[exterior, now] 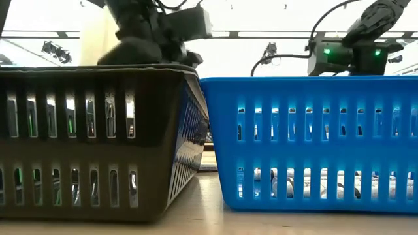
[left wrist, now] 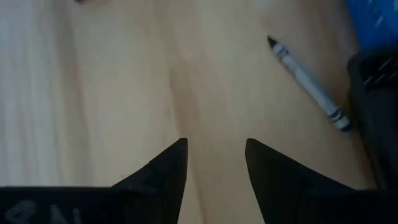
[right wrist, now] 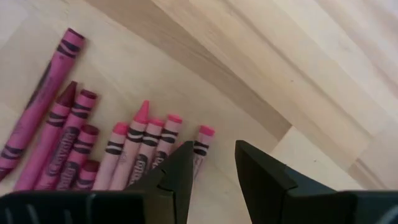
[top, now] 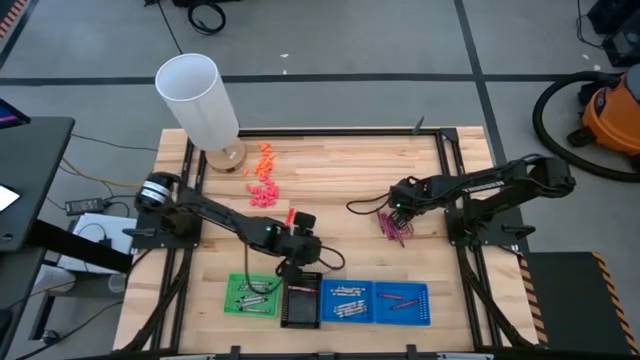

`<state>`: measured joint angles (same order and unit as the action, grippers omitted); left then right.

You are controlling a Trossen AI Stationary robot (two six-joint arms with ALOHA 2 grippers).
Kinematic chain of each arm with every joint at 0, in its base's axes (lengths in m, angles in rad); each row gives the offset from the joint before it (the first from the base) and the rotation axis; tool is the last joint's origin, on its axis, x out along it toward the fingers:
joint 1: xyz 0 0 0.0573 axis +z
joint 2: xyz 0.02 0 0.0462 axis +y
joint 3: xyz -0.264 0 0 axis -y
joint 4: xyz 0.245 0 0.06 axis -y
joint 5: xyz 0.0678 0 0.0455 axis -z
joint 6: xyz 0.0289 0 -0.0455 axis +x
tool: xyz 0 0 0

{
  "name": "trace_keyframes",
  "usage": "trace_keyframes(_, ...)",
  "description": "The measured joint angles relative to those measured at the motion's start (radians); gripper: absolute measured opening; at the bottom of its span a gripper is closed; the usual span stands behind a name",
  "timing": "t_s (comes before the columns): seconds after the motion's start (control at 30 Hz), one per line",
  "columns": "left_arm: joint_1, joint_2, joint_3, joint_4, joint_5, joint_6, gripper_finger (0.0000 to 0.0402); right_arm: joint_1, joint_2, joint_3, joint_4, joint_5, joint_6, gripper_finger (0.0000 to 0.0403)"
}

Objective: Sort crayons
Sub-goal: Put the pink crayon into the black bin

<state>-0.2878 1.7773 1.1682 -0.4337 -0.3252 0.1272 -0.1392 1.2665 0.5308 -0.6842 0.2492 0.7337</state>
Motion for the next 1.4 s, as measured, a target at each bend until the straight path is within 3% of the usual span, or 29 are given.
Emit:
trace_keyframes(0.1, 0.002, -0.076, -0.062, 0.037, -0.013, -0.006, 0.0172, -0.012, 0.035, 0.000, 0.020, -0.015, -0.013, 0.0130)
trace_keyframes(0.3, 0.012, -0.240, -0.257, 0.271, -0.023, -0.027, 0.0172, -0.022, 0.062, 0.005, 0.034, -0.036, -0.038, 0.0130)
trace_keyframes(0.5, 0.021, -0.325, -0.388, 0.417, -0.026, -0.054, 0.0172, -0.034, 0.048, 0.003, 0.032, -0.068, -0.055, 0.0128)
trace_keyframes(1.0, 0.002, -0.320, -0.388, 0.441, -0.011, -0.064, 0.0172, -0.043, 0.047, 0.003, 0.044, -0.128, -0.076, 0.0033)
trace_keyframes(1.4, 0.002, -0.319, -0.387, 0.439, -0.011, -0.073, 0.0172, -0.041, 0.028, 0.070, -0.014, -0.172, -0.102, 0.0039)
